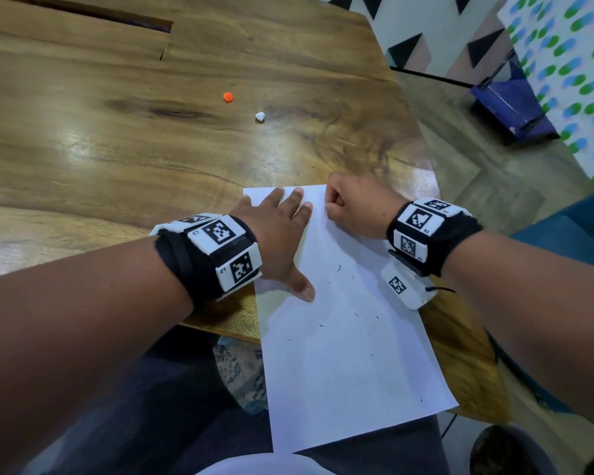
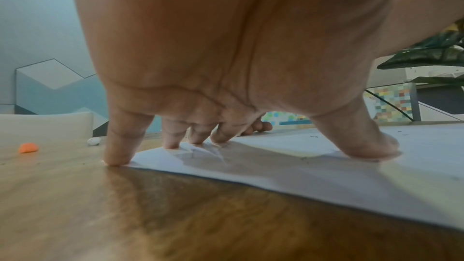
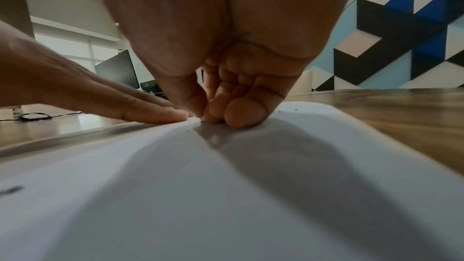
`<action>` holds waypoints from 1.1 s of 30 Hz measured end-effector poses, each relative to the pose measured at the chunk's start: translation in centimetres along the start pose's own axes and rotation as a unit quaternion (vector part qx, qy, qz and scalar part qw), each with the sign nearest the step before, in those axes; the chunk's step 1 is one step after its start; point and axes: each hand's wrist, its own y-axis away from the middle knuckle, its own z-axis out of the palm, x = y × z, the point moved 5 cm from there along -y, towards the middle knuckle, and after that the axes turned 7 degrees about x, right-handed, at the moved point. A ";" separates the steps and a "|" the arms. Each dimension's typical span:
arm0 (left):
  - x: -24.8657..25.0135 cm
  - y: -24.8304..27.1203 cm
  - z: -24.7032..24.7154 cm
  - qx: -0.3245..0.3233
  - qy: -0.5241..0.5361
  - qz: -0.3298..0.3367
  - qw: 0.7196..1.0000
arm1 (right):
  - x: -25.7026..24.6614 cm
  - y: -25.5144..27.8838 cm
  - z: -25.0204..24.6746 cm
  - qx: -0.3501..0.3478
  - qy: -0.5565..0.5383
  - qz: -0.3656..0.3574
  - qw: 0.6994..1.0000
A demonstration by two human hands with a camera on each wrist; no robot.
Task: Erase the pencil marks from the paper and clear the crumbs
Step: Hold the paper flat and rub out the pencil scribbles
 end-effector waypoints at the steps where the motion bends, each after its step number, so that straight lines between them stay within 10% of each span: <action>1: 0.0 0.0 0.0 0.000 0.002 -0.002 1.000 | -0.1 0.5 0.1 -0.003 0.000 -0.002 1.000; 7: 0.1 0.0 -0.1 -0.004 0.001 0.000 1.000 | -2.1 4.3 1.3 -0.103 -0.020 -0.068 0.992; 16: -0.1 -0.1 0.1 0.013 0.008 0.005 1.000 | 2.2 -0.4 -0.8 0.014 -0.071 0.089 0.993; 20: -0.2 -0.2 0.1 0.016 0.010 0.006 1.000 | 1.5 3.2 -0.6 -0.003 -0.413 0.153 0.898; 24: -0.3 -0.1 0.2 0.017 0.010 0.005 1.000 | -0.7 9.2 2.4 -0.186 -0.597 0.177 0.760; 30: -0.3 0.0 0.1 0.024 0.009 0.009 1.000 | 4.2 8.2 -0.3 0.104 -0.646 0.222 0.723; 33: -0.4 -0.1 0.2 0.032 0.013 0.010 0.999 | 3.4 8.5 -0.6 0.057 -0.649 0.201 0.732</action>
